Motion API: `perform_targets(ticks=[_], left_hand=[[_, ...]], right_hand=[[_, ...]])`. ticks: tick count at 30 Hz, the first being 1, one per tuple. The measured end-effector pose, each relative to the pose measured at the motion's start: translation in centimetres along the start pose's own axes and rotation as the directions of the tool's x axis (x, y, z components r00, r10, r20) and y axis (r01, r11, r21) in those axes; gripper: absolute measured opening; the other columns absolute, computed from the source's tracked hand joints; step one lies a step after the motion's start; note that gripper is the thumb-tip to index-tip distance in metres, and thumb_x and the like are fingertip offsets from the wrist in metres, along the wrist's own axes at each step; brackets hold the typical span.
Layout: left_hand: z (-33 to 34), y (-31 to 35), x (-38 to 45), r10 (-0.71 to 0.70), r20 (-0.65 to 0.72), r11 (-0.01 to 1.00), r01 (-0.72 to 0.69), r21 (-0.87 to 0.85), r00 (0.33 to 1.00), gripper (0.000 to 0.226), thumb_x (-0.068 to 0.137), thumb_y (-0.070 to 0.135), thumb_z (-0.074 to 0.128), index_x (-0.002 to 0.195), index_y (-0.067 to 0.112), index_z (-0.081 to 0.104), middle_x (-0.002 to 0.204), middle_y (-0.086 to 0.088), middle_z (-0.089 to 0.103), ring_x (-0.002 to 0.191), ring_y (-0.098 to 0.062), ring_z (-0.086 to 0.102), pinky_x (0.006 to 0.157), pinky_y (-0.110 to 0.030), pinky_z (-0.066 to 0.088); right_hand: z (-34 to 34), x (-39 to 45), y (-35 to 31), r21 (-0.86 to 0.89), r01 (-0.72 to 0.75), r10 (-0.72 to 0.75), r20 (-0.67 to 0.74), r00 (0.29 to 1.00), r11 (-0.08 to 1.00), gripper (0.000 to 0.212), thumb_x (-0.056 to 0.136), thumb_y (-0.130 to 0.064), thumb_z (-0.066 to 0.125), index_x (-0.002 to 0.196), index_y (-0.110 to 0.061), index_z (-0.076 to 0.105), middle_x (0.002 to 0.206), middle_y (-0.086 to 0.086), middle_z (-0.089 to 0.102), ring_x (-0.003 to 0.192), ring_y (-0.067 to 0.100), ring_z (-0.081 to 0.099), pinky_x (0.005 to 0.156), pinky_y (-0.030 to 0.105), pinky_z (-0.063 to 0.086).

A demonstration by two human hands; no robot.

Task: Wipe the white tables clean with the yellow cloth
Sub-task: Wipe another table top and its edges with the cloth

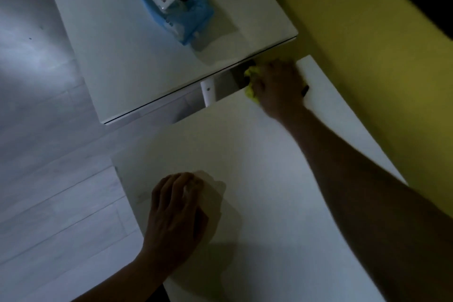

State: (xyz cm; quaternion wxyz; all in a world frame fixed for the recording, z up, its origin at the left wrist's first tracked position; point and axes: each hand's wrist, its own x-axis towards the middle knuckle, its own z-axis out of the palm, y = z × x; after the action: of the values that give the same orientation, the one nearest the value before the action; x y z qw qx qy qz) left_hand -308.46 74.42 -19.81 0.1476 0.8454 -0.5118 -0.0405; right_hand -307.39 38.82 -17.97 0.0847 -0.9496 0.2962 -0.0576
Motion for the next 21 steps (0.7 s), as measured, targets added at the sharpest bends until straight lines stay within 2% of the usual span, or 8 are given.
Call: perform_targets(ticks=[3,6,8,10,12,14,18,21], left_hand=[[-0.2,0.7,3.5,0.017,0.025,1.0,-0.017,0.007,1.0,0.065,0.084,0.039,0.064,0.138,0.007,0.046,0.138,-0.019,0.049,0.125,-0.039,0.044,0.103,-0.058,0.047],[0.0,1.9,8.3,0.142,0.025,0.99,-0.143,0.002,0.989,0.054,0.092,0.032,0.061,0.134,-0.001,0.058,0.132,-0.024,0.061,0.123,-0.042,0.057,0.104,-0.055,0.049],[0.2,2.5,11.3,0.219,0.048,0.976,-0.219,-0.013,0.975,0.055,0.086,0.029,0.068,0.129,-0.004,0.064,0.129,-0.026,0.065,0.119,-0.045,0.063,0.105,-0.055,0.049],[0.4,2.8,13.7,0.279,0.084,0.96,-0.278,-0.025,0.956,0.058,0.084,0.03,0.07,0.13,-0.005,0.064,0.132,-0.026,0.064,0.122,-0.047,0.062,0.108,-0.057,0.047],[0.8,2.9,15.3,0.306,0.134,0.952,-0.304,-0.032,0.943,0.063,0.086,0.032,0.066,0.137,-0.004,0.06,0.141,-0.027,0.059,0.131,-0.048,0.057,0.111,-0.06,0.045],[1.2,2.9,16.0,0.344,0.141,0.939,-0.343,-0.031,0.928,0.061,0.094,0.031,0.057,0.146,0.001,0.053,0.152,-0.024,0.051,0.142,-0.044,0.048,0.115,-0.059,0.041],[2.0,2.5,15.7,0.374,0.142,0.927,-0.374,-0.023,0.917,0.06,0.101,0.031,0.041,0.157,0.011,0.04,0.165,-0.015,0.035,0.155,-0.032,0.029,0.125,-0.05,0.031],[1.9,2.5,15.7,0.348,0.18,0.937,-0.349,-0.028,0.92,0.062,0.103,0.033,0.038,0.161,0.013,0.032,0.169,-0.013,0.028,0.158,-0.029,0.021,0.126,-0.049,0.029]], right_hand=[[1.2,-2.4,-5.3,0.106,0.216,-0.224,0.077,0.971,0.971,0.035,0.099,-0.04,0.041,0.12,-0.019,0.059,0.121,0.009,0.061,0.116,0.029,0.052,0.106,0.045,0.036],[1.2,-2.9,-6.3,0.104,0.337,-0.345,0.072,0.936,0.936,0.044,0.1,-0.044,0.038,0.124,-0.015,0.06,0.123,0.008,0.062,0.117,0.029,0.055,0.109,0.043,0.035],[0.5,-1.8,-3.8,0.081,0.27,-0.276,0.08,0.958,0.96,0.046,0.099,-0.047,0.039,0.127,-0.017,0.059,0.126,0.008,0.062,0.118,0.029,0.054,0.105,0.043,0.038],[-0.3,-0.1,0.3,0.077,0.058,-0.064,0.07,0.995,0.995,0.042,0.102,-0.045,0.039,0.127,-0.018,0.059,0.126,0.008,0.06,0.121,0.03,0.051,0.105,0.045,0.038],[-0.9,1.2,3.9,0.041,-0.098,0.098,0.003,0.995,0.994,0.039,0.104,-0.042,0.035,0.121,-0.016,0.06,0.125,0.009,0.06,0.124,0.03,0.048,0.109,0.045,0.034],[-0.9,2.0,5.5,0.017,-0.169,0.17,-0.03,0.985,0.985,0.04,0.105,-0.04,0.032,0.117,-0.013,0.06,0.125,0.009,0.06,0.125,0.029,0.047,0.113,0.044,0.03],[-0.6,1.7,2.8,0.031,-0.224,0.224,-0.01,0.974,0.974,0.04,0.102,-0.043,0.036,0.114,-0.014,0.061,0.123,0.009,0.06,0.121,0.03,0.048,0.107,0.047,0.035],[0.0,0.0,-0.3,0.083,-0.072,0.07,0.018,0.997,0.994,0.039,0.1,-0.046,0.038,0.111,-0.017,0.061,0.117,0.006,0.062,0.115,0.028,0.052,0.105,0.045,0.036]])
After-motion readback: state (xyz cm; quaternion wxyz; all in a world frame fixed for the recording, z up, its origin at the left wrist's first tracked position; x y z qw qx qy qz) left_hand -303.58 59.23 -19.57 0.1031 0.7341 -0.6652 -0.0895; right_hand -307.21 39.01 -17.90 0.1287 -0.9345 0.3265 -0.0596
